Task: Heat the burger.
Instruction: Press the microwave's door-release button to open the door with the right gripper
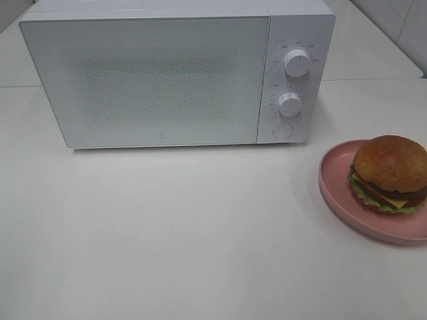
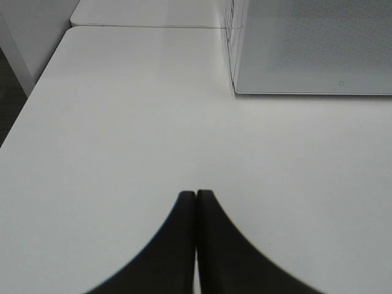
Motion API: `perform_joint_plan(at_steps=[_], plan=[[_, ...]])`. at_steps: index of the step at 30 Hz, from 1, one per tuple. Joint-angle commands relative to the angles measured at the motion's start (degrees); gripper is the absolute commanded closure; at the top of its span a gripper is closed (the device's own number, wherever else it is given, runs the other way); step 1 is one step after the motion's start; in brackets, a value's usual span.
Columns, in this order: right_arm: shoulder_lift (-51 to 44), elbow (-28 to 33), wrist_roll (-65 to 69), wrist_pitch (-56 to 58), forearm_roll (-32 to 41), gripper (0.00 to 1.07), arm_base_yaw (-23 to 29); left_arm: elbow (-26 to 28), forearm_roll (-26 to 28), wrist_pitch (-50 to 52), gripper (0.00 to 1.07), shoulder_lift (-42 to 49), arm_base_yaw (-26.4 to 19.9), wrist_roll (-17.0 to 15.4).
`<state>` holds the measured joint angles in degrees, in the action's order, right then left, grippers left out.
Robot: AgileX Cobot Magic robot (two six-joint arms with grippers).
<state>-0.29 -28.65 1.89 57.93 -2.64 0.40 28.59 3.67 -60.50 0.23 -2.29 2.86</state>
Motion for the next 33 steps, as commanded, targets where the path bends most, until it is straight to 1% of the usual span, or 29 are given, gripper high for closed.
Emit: perform_joint_plan(at_steps=[1, 33], plan=[[-1.4, 0.1, -0.1, -0.7, -0.1, 0.46, 0.2, -0.1, 0.3, 0.8, 1.06, 1.5, -0.2, 0.0], [-1.3, 0.1, -0.1, -0.8, -0.1, 0.46, 0.2, -0.1, 0.3, 0.8, 1.06, 1.5, -0.2, 0.0]])
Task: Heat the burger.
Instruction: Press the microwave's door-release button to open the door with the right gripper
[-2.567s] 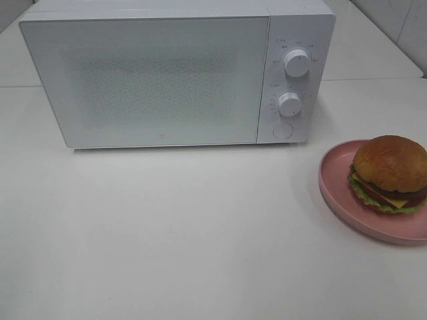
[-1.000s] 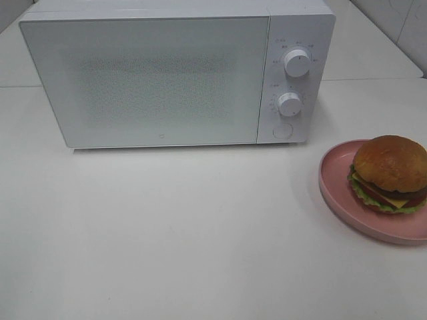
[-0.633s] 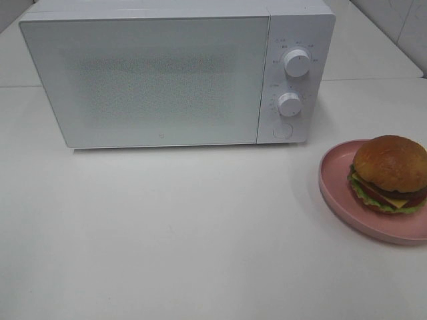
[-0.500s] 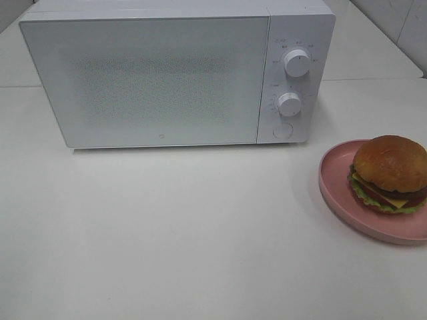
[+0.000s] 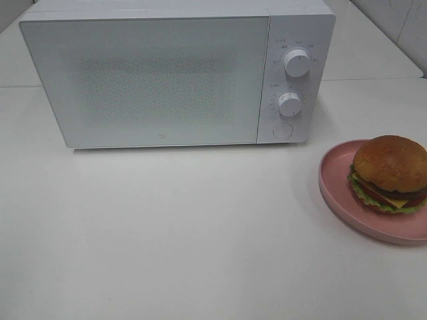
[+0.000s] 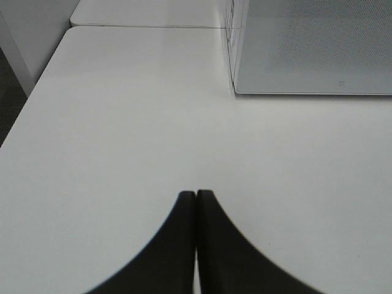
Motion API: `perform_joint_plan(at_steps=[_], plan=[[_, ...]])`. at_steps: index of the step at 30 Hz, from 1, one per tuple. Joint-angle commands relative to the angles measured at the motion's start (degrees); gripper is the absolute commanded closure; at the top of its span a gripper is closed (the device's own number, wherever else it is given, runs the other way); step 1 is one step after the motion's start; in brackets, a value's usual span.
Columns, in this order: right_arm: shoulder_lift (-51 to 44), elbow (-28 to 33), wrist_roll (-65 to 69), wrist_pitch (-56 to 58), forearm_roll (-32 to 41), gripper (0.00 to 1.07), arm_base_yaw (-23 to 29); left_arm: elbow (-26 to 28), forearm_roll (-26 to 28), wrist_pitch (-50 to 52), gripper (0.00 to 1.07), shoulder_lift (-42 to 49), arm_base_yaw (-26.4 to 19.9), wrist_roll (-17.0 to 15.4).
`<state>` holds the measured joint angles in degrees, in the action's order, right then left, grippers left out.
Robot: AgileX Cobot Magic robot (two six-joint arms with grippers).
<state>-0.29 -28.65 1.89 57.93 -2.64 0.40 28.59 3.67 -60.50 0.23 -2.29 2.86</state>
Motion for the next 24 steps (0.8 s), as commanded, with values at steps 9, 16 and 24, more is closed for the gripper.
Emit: perform_joint_plan(at_steps=[9, 16, 24], plan=[[6.9, 0.1, -0.7, -0.9, 0.6, 0.46, 0.2, -0.1, 0.3, 0.8, 1.06, 1.5, -0.2, 0.0], [19.8, -1.9, -1.0, -4.6, 0.7, 0.46, 0.2, -0.1, 0.3, 0.8, 1.06, 1.5, -0.2, 0.0], [31.4, -2.6, -3.8, -19.8, 1.2, 0.46, 0.2, -0.1, 0.3, 0.8, 1.06, 1.5, -0.2, 0.0]])
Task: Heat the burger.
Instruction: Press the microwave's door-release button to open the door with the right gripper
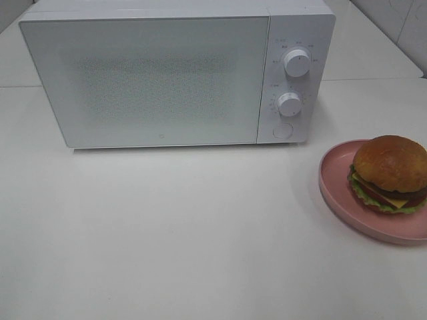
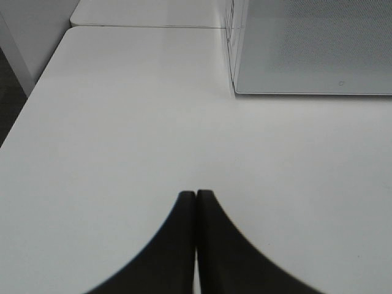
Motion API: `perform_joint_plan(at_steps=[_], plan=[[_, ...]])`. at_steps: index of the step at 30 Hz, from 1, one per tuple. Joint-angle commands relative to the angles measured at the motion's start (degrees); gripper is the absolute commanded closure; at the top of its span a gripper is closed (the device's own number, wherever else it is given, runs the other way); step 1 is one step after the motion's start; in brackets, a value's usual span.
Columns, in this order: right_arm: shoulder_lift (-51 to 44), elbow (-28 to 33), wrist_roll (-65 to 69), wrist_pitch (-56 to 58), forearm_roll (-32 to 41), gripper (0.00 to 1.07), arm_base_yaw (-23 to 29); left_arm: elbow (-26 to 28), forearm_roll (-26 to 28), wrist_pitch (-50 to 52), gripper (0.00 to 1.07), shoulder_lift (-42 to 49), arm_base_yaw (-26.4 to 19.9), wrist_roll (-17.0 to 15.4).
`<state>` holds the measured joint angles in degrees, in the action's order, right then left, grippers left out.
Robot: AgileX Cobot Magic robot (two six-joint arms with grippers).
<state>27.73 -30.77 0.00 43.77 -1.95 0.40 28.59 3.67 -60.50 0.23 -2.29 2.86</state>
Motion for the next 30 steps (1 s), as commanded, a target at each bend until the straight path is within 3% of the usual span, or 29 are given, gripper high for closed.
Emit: perform_joint_plan(at_steps=[1, 10, 16, 18, 21, 23, 29, 30], plan=[[4.9, -0.5, -2.3, -7.3, 0.9, 0.46, 0.2, -0.1, 0.3, 0.8, 1.06, 1.5, -0.2, 0.0], [16.6, -0.5, -4.0, -21.9, 3.4, 0.50, 0.2, -0.1, 0.3, 0.8, 1.06, 1.5, -0.2, 0.0], [24.9, -0.5, -4.0, -33.1, 3.4, 0.66, 0.2, -0.1, 0.3, 0.8, 1.06, 1.5, -0.2, 0.0], [27.2, -0.5, -4.0, -38.7, 3.4, 0.76, 0.2, -0.1, 0.3, 0.8, 1.06, 1.5, -0.2, 0.0], [27.9, -0.5, -4.0, -41.0, 3.4, 0.80, 0.2, -0.1, 0.3, 0.8, 1.06, 1.5, -0.2, 0.0], [30.4, -0.5, -3.8, -48.1, 3.4, 0.91, 0.2, -0.1, 0.3, 0.8, 1.06, 1.5, -0.2, 0.0], [33.1, -0.5, -3.3, -52.4, 3.4, 1.01, 0.2, -0.1, 0.3, 0.8, 1.06, 1.5, -0.2, 0.0], [34.0, -0.5, -2.7, -54.5, 3.4, 1.07, 0.2, -0.1, 0.3, 0.8, 1.06, 1.5, -0.2, 0.0]])
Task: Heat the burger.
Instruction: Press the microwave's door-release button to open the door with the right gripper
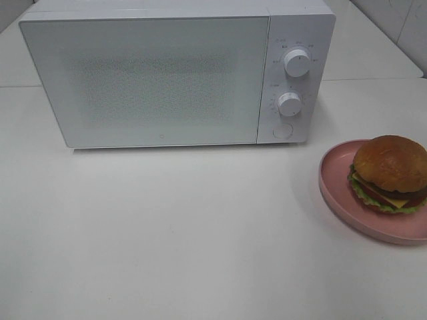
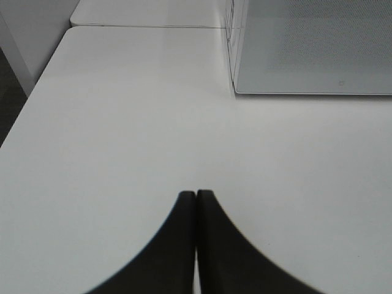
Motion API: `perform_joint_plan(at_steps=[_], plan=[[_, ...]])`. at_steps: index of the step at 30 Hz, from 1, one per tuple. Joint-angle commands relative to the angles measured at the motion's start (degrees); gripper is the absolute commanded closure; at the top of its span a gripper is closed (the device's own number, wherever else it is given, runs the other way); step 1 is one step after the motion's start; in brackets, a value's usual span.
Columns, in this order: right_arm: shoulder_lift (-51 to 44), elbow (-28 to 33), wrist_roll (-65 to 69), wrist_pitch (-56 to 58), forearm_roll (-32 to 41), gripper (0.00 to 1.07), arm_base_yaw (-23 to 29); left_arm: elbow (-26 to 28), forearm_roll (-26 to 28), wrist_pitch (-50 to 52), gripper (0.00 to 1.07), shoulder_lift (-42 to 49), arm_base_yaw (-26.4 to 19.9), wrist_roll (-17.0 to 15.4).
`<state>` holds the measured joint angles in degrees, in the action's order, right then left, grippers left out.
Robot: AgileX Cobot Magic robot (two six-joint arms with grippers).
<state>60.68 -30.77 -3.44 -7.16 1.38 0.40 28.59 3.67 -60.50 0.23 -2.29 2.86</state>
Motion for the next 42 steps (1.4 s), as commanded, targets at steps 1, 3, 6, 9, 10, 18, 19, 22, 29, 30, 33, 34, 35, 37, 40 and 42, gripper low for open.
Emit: perform_joint_plan(at_steps=[1, 3, 6, 9, 10, 18, 19, 22, 29, 30, 33, 34, 35, 37, 40, 42], plan=[[1.7, -0.5, 1.5, -5.2, 0.1, 1.07, 0.4, -0.1, 0.3, 0.8, 1.06, 1.5, -0.2, 0.0], [1.9, -0.5, 2.0, -5.6, 0.1, 1.07, 0.4, -0.1, 0.3, 0.8, 1.06, 1.5, -0.2, 0.0], [2.0, -0.5, 2.9, -6.8, 0.1, 1.07, 0.4, -0.1, 0.3, 0.8, 1.06, 1.3, -0.2, 0.0], [2.0, -0.5, 4.5, -7.4, 0.1, 1.07, 0.6, -0.1, 0.3, 0.8, 1.06, 1.3, -0.2, 0.0], [2.0, -0.5, 4.5, -7.4, 0.1, 1.07, 0.6, -0.1, 0.3, 0.8, 1.06, 1.3, -0.2, 0.0], [3.0, -0.5, 4.6, -9.9, 0.9, 1.07, 13.0, -0.1, 0.3, 0.8, 1.06, 1.3, -0.2, 0.0], [3.0, -0.5, 4.6, -9.9, 0.9, 1.07, 13.0, -0.1, 0.3, 0.8, 1.06, 1.3, -0.2, 0.0], [4.5, -0.5, 4.6, -10.4, 1.4, 1.07, 16.5, -0.1, 0.3, 0.8, 1.06, 1.3, -0.2, 0.0], [10.6, -1.8, 4.6, -11.3, 1.4, 1.07, 25.5, -0.1, 0.3, 0.8, 1.06, 1.3, -0.2, 0.0], [11.7, -2.4, 4.6, -11.3, 1.4, 1.07, 26.9, -0.1, 0.3, 0.8, 1.06, 1.3, -0.2, 0.0], [15.2, -4.5, 4.6, -10.9, 1.9, 1.07, 30.5, -0.1, 0.3, 0.8, 1.06, 1.3, -0.2, 0.0], [17.2, -5.8, 4.6, -10.5, 3.1, 1.07, 32.1, -0.1, 0.3, 0.8, 1.06, 1.2, -0.2, 0.0], [17.2, -5.8, 4.6, -10.5, 3.1, 1.07, 32.1, -0.1, 0.3, 0.8, 1.06, 1.2, -0.2, 0.0], [20.6, -8.4, 4.6, -9.1, 5.9, 1.07, 33.8, -0.1, 0.3, 0.8, 1.06, 1.2, -0.2, 0.0], [24.4, -10.6, 4.5, -7.7, 7.2, 1.07, 34.5, -0.1, 0.3, 0.8, 1.06, 1.2, -0.2, 0.0], [26.5, -12.1, 4.8, -5.6, 7.2, 1.07, 34.6, -0.1, 0.3, 0.8, 1.06, 1.2, -0.2, 0.0]])
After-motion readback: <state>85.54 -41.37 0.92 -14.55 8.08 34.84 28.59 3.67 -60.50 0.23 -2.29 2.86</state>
